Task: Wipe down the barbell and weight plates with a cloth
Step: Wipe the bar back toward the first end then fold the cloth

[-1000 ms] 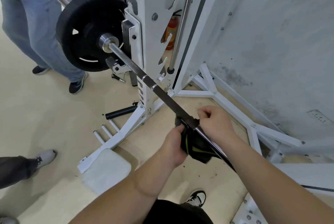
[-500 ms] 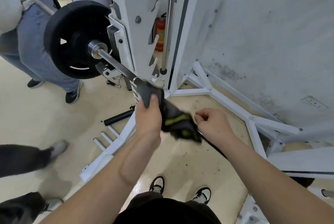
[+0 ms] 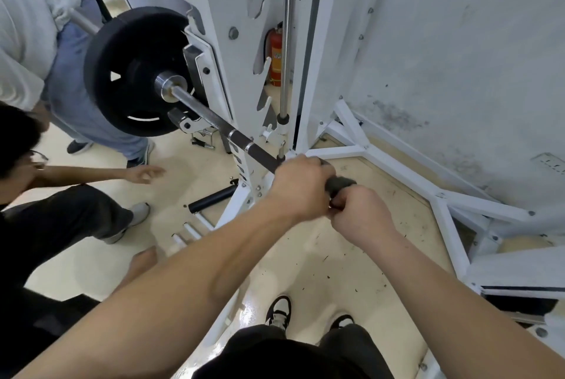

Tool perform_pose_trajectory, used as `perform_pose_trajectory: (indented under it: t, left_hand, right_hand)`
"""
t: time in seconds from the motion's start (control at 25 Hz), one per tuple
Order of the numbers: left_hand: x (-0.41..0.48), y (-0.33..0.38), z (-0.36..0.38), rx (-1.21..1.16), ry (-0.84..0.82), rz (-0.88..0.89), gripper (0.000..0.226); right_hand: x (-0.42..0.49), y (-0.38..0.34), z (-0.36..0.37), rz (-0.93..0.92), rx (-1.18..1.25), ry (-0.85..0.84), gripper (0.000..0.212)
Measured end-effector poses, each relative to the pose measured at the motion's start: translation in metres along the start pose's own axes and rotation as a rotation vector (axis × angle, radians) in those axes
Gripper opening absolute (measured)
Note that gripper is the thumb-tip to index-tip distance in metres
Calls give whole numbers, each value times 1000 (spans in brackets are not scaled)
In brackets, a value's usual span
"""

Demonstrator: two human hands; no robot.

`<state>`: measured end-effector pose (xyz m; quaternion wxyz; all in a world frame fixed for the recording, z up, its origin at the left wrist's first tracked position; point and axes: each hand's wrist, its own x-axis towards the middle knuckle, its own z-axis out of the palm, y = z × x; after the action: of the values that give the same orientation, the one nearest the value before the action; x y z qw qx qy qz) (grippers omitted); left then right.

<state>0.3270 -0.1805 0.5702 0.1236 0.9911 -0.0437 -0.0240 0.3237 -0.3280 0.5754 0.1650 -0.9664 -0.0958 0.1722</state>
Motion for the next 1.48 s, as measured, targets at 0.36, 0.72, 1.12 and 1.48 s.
perform_pose_trajectory:
  t: [0.36, 0.72, 1.12, 1.48]
  left_hand:
    - [-10, -2, 2, -119, 102, -156, 40]
    - [-18, 54, 7, 14, -22, 6, 31]
    - [-2, 83, 10, -110, -280, 198, 37]
    - [20, 78, 3, -226, -504, 365, 21]
  right_hand:
    - [9, 42, -22, 60, 576, -9, 25]
    - [-5, 90, -40, 211, 682, 30, 18]
    - [-29, 154, -51, 413, 696, 147, 29]
    - [-25, 101, -30, 466, 506, 175, 25]
